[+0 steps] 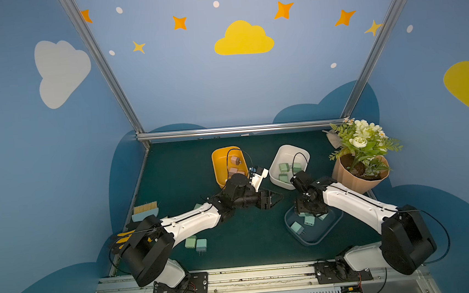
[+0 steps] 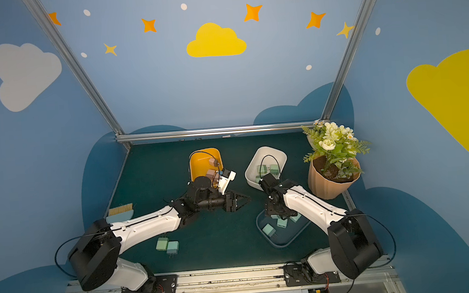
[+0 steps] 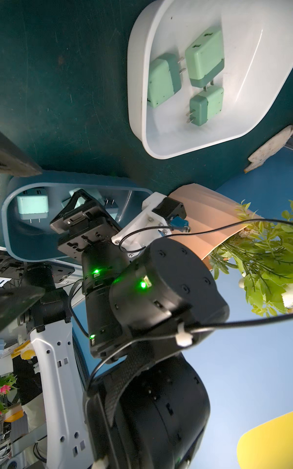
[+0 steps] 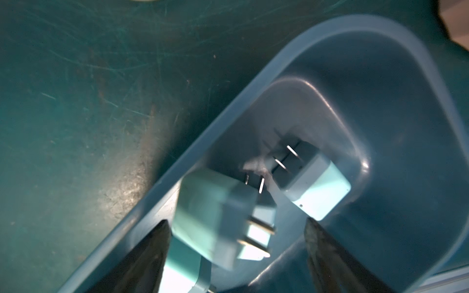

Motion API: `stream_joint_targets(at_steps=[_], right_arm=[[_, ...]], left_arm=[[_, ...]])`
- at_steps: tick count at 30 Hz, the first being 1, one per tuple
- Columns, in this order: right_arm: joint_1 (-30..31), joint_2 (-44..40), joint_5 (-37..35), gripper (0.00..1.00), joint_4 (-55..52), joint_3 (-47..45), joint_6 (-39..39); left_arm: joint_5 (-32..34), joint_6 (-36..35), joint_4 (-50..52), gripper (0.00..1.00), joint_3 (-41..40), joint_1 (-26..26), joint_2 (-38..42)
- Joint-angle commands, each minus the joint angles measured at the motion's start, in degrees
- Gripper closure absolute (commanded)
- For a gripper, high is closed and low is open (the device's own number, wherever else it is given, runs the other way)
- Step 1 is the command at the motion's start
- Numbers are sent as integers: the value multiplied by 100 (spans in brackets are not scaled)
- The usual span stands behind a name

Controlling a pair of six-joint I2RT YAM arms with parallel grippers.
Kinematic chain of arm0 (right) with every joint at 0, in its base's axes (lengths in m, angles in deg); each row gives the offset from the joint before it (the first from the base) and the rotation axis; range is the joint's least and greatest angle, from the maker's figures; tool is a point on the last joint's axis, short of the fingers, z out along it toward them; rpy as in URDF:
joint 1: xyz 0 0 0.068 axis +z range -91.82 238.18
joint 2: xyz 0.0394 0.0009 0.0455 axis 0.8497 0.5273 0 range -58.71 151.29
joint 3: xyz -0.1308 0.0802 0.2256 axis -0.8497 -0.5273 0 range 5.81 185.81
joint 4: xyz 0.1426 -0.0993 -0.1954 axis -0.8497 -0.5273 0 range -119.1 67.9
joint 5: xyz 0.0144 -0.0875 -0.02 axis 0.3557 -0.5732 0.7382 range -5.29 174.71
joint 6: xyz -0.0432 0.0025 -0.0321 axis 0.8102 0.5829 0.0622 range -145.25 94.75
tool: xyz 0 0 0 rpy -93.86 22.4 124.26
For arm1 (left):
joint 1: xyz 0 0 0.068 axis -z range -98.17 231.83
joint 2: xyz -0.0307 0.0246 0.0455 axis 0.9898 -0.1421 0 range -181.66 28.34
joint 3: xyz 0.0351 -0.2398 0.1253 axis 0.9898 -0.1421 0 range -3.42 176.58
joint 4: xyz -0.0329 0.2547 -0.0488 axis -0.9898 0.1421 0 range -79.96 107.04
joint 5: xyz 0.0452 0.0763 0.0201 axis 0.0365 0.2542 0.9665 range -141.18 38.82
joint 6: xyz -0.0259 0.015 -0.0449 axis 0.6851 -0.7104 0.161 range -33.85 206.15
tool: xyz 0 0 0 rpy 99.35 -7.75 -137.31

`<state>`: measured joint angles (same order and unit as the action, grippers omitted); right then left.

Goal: Place the plugs by color into the storage box
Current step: Place the plug in the storage box.

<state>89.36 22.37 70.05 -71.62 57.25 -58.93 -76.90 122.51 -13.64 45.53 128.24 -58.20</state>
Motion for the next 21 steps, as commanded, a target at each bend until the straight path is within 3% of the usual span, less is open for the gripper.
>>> stream_joint_targets(at_steps=[1,16,21], right_arm=[[-24,172,250,14,-166,270,149],[97,-344,166,14,-251,238,166],[201,-884,179,15,-108,327,355]], left_arm=[[-9,23,-126,31,-117,12,67],[163,-50,81,31,-210,17,217],[808,-144,905,31,-226,-16,441]])
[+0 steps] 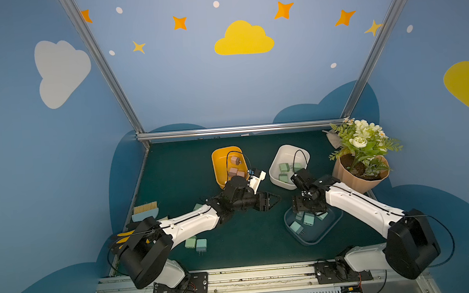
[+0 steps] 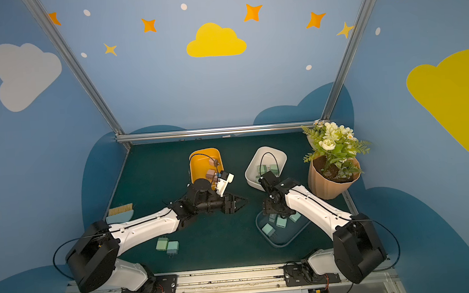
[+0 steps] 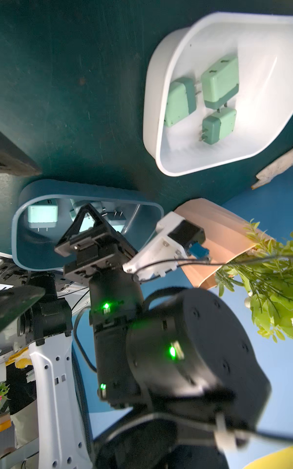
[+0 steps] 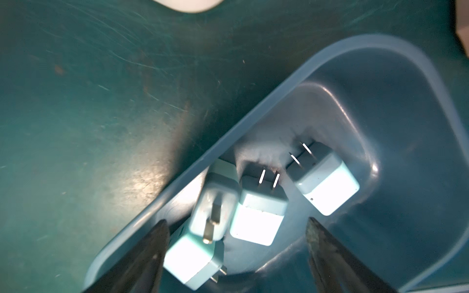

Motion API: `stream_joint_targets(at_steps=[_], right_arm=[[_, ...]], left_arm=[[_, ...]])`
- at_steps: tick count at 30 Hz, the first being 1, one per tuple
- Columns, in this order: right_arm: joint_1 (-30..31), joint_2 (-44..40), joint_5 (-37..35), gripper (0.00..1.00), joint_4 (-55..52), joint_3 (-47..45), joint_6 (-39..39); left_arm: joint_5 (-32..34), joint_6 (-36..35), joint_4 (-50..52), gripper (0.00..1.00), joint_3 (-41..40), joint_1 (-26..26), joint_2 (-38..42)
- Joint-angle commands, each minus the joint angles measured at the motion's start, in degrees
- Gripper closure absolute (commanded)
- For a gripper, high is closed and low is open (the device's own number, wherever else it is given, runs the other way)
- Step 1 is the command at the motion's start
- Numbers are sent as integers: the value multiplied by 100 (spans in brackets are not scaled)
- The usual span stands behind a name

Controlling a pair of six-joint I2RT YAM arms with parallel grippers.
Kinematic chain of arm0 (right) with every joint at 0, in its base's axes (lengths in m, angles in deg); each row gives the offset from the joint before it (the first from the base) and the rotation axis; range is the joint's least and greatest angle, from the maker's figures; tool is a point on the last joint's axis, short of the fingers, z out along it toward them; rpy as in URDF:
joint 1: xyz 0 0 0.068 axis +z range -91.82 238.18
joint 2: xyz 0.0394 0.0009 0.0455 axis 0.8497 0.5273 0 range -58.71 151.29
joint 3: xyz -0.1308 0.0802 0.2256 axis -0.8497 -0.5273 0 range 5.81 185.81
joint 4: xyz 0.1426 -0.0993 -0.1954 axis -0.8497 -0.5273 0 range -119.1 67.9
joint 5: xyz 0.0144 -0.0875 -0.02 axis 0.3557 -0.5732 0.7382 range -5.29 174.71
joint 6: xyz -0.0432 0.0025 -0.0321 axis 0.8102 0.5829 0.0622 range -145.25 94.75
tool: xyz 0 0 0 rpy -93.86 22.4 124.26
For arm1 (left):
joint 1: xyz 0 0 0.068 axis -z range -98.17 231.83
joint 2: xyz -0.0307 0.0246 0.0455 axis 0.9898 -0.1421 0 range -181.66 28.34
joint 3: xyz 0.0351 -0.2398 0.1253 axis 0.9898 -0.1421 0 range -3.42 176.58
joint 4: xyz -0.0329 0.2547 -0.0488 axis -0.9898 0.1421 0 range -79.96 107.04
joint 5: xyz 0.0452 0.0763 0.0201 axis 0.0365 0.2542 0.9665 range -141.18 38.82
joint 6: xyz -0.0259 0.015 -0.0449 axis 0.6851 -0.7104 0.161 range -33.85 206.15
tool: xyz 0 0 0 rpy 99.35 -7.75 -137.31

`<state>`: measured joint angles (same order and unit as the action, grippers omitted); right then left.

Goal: Place the plugs by color into the storage box
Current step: Place the plug in the storage box.

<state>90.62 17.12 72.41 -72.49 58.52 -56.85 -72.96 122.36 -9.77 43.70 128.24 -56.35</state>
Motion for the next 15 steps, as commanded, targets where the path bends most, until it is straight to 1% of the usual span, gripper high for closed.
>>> stream_joint_targets(at_steps=[1,3,5,8,10,12,15], right_arm=[[103,-498,-28,15,72,205,229],[130,-754,242,16,414,167,526],[148,-967,632,17,929,43,683],[219,-1090,1142,22,1825,-201,817],[349,-989,1436,24,2499,-325,864],[527,-741,1686,25,3010,-304,873],[905,-89,1868,25,3415,60,912]], left_arm=[[550,-161,756,31,-57,-42,340],[791,-223,1246,32,-71,-174,575],[1243,-321,1880,31,-89,-328,836],[2270,-398,2838,31,-204,-581,1294],[3073,-180,3536,29,-283,-826,1597],[3733,309,4189,26,-360,-1087,1882],[3879,925,4709,25,-686,-1493,2419]])
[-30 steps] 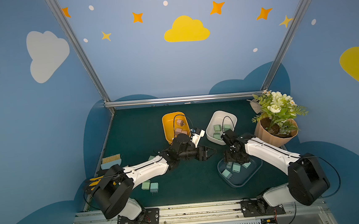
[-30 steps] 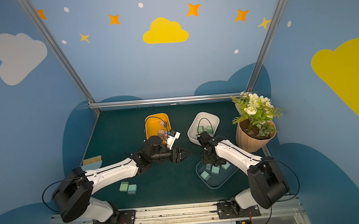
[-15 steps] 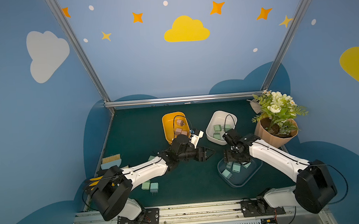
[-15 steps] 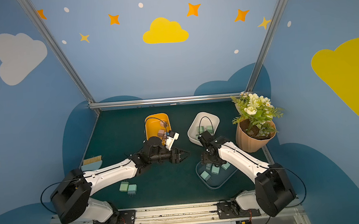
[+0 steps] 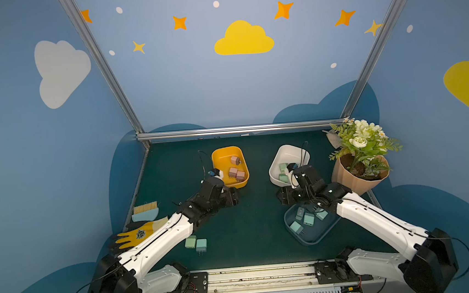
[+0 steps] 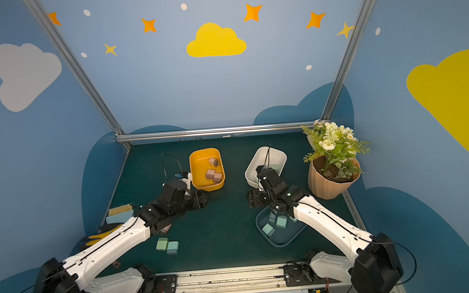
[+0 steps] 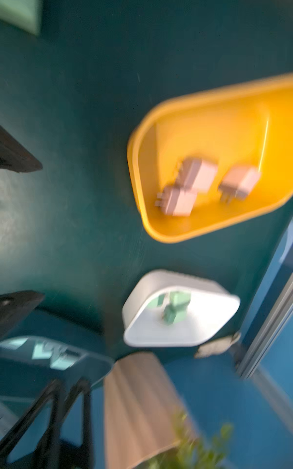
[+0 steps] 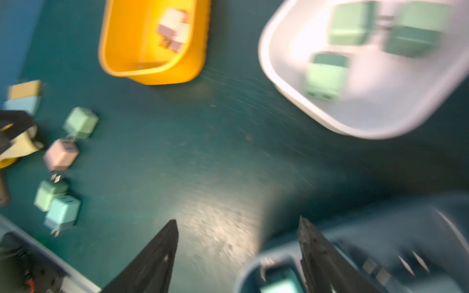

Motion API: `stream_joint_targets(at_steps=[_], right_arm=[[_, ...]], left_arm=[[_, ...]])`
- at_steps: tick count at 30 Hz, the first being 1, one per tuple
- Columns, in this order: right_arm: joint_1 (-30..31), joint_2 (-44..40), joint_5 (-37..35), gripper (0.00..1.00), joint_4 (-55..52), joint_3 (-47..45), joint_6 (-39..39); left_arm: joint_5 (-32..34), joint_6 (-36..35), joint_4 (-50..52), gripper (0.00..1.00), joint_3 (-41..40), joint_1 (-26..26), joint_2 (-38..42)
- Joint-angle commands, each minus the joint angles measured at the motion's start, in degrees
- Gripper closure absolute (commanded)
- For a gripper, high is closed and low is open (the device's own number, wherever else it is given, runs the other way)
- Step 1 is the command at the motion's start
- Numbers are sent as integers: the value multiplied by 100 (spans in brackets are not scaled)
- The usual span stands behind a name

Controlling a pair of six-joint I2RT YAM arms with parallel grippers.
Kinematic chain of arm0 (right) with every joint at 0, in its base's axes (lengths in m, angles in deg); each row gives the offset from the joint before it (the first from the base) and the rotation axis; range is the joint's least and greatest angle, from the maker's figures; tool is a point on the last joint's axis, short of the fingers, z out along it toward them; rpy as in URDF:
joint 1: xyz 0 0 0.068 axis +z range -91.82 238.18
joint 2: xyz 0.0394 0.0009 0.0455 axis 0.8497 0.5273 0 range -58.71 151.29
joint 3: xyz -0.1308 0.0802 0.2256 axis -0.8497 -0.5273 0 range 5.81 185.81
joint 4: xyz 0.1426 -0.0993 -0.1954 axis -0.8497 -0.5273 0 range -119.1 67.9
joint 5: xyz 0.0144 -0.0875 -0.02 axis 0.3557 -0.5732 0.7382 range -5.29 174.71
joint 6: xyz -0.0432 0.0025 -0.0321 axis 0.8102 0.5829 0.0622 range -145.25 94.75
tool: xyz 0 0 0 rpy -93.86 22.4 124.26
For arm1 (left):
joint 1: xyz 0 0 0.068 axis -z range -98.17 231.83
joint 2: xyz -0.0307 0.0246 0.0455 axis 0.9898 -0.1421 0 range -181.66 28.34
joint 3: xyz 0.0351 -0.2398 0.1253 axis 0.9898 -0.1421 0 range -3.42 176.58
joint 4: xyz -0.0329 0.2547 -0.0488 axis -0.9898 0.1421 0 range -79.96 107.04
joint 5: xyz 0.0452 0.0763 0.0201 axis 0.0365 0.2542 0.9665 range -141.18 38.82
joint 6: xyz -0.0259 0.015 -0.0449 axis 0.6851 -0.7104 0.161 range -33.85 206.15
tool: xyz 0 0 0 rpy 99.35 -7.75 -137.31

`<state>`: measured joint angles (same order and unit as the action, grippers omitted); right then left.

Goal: Place the plugs by color into the storage box
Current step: Place the plug in the storage box.

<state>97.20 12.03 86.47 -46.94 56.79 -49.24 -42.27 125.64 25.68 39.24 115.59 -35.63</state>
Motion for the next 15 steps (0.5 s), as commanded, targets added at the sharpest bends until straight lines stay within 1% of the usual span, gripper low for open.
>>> stream_joint_targets(at_steps=[1,3,6,8,9,11,15], right_arm=[[390,710,502,25,876,453,217],[676,1303,645,25,669,1009,336],[1072,2204,691,25,98,1854,464],[1256,2597,506,27,-156,2190,337],[1335,2734,451,27,-157,2259,215],[1417,2948,573,28,-41,2314,34],[1544,3278,935,28,317,2407,-188]], left_arm=[[878,794,1261,24,-397,-296,560],[1104,1144,1458,23,-654,-356,1002],[1503,1728,2050,23,-906,-446,1574],[1522,1781,2341,22,-984,-596,1811],[1511,1830,2540,22,-987,-710,1855],[1408,1874,2761,21,-991,-886,1849],[1117,2079,2784,21,-1180,-1169,1599]])
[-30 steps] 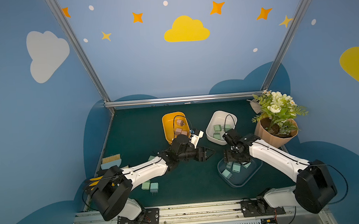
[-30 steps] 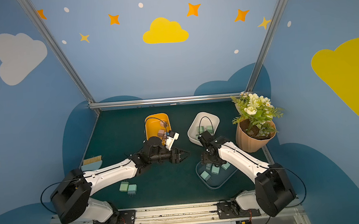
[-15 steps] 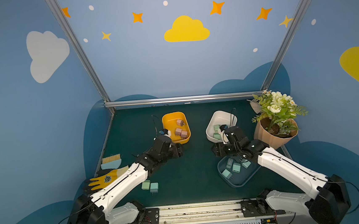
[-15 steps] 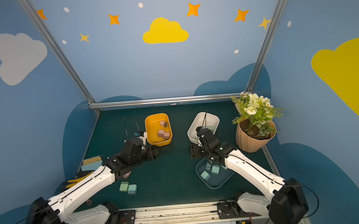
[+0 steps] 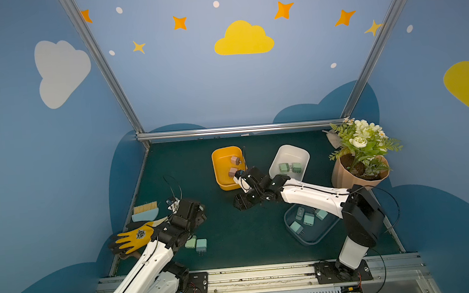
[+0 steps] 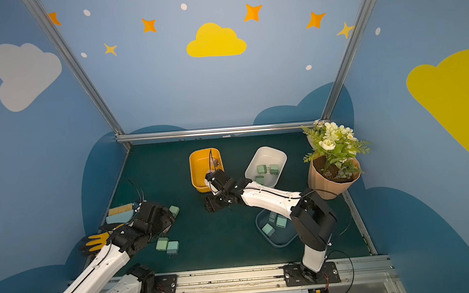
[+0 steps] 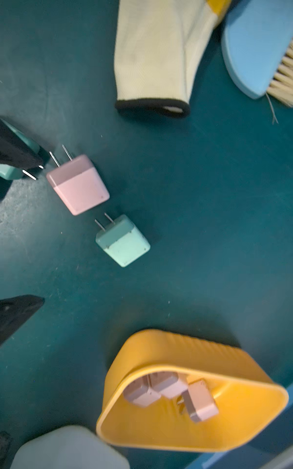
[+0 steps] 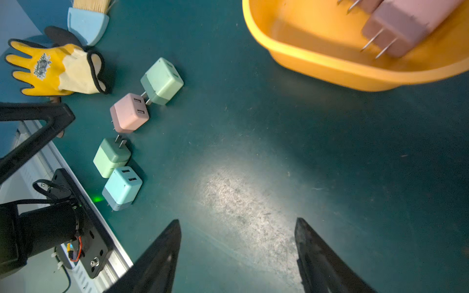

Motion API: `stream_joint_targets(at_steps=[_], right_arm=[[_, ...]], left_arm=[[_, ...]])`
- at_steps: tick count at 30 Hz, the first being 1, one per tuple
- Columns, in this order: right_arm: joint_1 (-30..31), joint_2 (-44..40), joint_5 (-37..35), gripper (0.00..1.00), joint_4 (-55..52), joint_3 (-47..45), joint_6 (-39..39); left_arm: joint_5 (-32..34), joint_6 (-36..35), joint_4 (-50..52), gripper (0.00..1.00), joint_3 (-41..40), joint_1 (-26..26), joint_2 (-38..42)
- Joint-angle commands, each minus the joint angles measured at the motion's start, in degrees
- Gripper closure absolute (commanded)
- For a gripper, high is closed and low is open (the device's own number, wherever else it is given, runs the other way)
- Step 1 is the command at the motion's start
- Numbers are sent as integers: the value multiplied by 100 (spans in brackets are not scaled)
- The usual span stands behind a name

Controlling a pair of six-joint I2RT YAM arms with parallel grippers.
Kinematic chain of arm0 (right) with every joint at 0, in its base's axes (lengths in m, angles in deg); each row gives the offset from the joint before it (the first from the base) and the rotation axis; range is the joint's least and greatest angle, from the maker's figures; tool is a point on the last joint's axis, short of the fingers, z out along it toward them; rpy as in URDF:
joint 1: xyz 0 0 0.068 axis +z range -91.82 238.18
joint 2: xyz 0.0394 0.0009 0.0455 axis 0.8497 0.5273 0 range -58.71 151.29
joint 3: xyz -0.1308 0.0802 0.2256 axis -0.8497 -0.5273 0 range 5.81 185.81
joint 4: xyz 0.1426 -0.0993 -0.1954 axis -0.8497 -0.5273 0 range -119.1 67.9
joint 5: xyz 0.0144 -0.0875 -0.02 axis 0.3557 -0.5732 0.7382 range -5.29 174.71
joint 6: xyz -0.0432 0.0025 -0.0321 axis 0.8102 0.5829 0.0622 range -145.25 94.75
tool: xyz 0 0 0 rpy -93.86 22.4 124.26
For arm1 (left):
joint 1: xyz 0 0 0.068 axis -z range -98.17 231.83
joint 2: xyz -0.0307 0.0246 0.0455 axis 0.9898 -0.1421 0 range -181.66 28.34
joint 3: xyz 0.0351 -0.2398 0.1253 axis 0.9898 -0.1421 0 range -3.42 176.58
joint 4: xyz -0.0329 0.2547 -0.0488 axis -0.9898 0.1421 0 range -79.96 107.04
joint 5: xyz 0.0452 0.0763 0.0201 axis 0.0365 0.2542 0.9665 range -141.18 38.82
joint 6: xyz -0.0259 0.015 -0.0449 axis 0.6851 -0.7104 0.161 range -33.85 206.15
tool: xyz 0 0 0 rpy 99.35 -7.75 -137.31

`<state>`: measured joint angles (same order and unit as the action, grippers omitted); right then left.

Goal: Place the plugs by color into the storage box
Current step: Place the plug in the storage box, then pick up the plug from the center of the board.

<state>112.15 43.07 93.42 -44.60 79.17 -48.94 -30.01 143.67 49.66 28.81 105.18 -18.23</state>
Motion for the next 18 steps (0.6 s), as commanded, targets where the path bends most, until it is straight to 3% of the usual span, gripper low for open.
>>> stream_joint_targets(at_steps=[1,8,12,18], right_arm=[[75,264,315,28,133,216,-241],[179,736,462,29,11,604,-183],[175,867,444,29,-122,704,-171],[177,1021,453,29,-228,743,-138]], left_arm=[[-187,304,337,21,-191,-195,-250],[-245,264,-157,26,-443,-328,-630],[-412,-278,-527,32,-565,-404,-753],[-284,-764,-463,32,-328,-582,-1210]])
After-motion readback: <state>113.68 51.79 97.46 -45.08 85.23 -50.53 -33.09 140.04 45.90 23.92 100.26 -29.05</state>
